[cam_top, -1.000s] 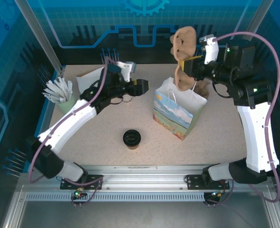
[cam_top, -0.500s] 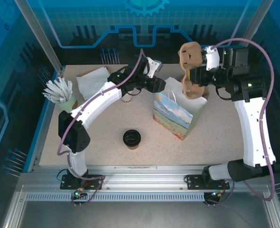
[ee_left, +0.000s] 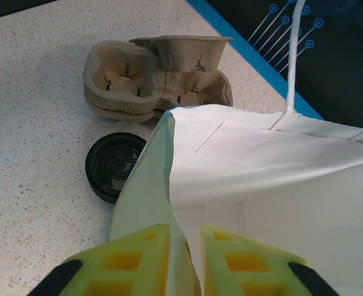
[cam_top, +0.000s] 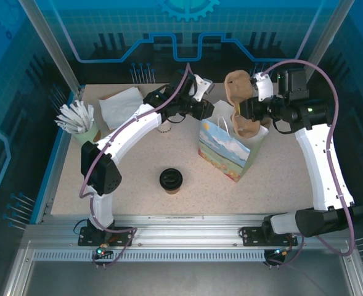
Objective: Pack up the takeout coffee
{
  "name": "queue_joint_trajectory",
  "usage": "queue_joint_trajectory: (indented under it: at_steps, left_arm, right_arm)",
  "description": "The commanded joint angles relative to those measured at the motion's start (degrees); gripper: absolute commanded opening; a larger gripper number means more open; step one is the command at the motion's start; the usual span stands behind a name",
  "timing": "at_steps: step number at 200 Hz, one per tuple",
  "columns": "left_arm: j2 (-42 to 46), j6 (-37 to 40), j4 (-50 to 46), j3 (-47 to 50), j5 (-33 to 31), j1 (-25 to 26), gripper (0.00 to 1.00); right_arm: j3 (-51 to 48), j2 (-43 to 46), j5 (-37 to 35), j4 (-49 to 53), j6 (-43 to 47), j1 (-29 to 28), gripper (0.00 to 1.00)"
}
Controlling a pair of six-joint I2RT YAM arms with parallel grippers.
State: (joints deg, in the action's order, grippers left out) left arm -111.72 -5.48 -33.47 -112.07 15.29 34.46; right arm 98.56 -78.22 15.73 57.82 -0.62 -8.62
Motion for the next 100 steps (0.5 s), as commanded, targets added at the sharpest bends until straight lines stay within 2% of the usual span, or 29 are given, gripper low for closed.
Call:
queue_joint_trajectory:
  at_steps: [1, 33, 100]
  left_arm:
    - [-0.7, 1.1, -1.7, -1.8, 1.9, 0.4, 0.16]
    - [-0.8, 2.5, -2.5, -2.1, 2.5, 0.2, 0.08]
    - [-0.9, 3.7, -3.1, -2.2, 5.7, -1.4, 0.02]
  right_arm:
    - [-1.3, 1.5, 2.5, -2.2, 3.0, -0.3, 0.27]
    - [-3.3, 1.6, 4.8, -3.6, 5.7, 0.9, 0.27]
    - [-4.3, 1.6, 7.2, -2.3, 8.8, 1.5, 0.26]
